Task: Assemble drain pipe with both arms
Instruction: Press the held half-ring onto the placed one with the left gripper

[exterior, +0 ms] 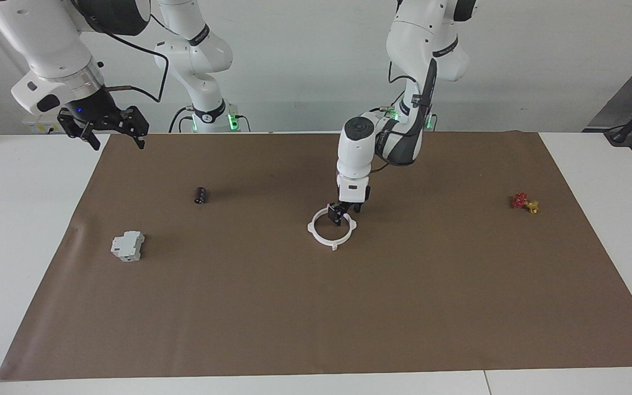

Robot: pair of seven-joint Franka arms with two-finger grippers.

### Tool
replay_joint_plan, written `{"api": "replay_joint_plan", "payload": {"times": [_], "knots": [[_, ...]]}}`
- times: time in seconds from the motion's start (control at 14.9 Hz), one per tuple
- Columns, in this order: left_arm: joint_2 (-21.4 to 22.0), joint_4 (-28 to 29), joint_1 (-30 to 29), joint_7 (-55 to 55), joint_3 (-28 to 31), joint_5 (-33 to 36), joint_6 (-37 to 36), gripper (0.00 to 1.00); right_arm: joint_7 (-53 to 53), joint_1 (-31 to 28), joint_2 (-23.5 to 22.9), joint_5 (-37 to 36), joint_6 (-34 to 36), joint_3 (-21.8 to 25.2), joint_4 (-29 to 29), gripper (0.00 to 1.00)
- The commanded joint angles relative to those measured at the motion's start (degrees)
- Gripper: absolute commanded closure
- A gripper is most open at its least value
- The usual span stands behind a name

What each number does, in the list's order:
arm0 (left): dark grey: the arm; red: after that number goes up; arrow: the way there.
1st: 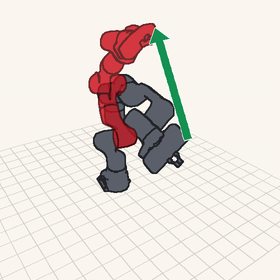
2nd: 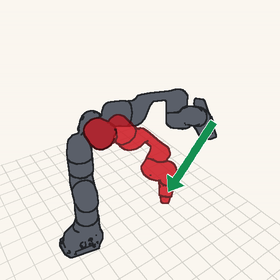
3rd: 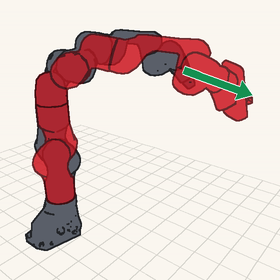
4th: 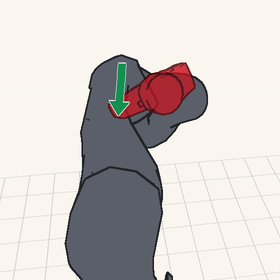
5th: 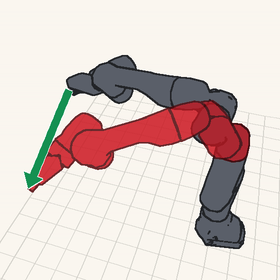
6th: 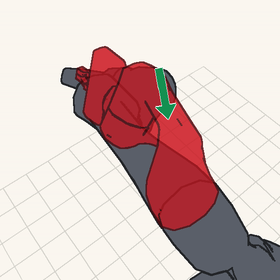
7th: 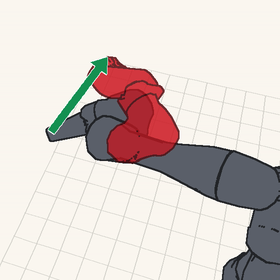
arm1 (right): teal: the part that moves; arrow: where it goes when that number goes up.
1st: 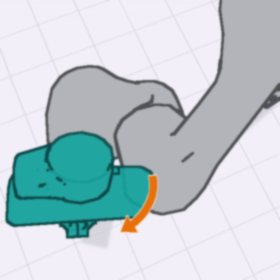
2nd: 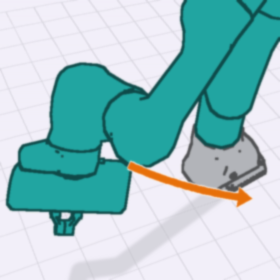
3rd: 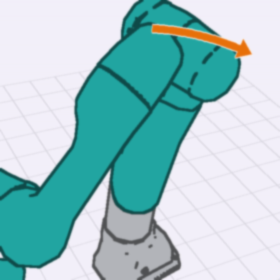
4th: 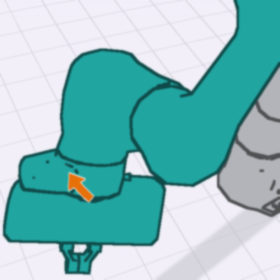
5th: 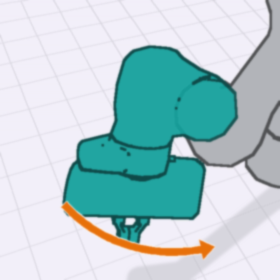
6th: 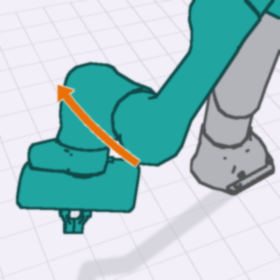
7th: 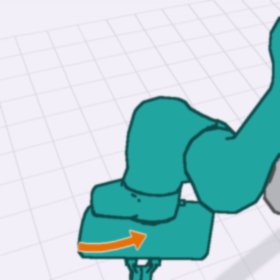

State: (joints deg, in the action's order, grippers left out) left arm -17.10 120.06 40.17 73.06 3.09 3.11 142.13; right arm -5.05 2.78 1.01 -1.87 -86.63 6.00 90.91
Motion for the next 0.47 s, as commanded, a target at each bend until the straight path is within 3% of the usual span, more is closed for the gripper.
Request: {"api": "replay_joint_plan", "payload": {"times": [0.0,0.4], "knots": [[-0.6,-0.6,1.0,1.2,1.0,1.5,-0.3,0.0,-0.6,-0.1,0.3,-0.5,0.8,-0.1,0.0,0.0],[-0.1,-0.8,0.6,0.9,1.0,1.5,-2.5,0.0,-0.6,-0.1,0.3,-0.5,0.8,-0.1,0.0,0.0]]}}
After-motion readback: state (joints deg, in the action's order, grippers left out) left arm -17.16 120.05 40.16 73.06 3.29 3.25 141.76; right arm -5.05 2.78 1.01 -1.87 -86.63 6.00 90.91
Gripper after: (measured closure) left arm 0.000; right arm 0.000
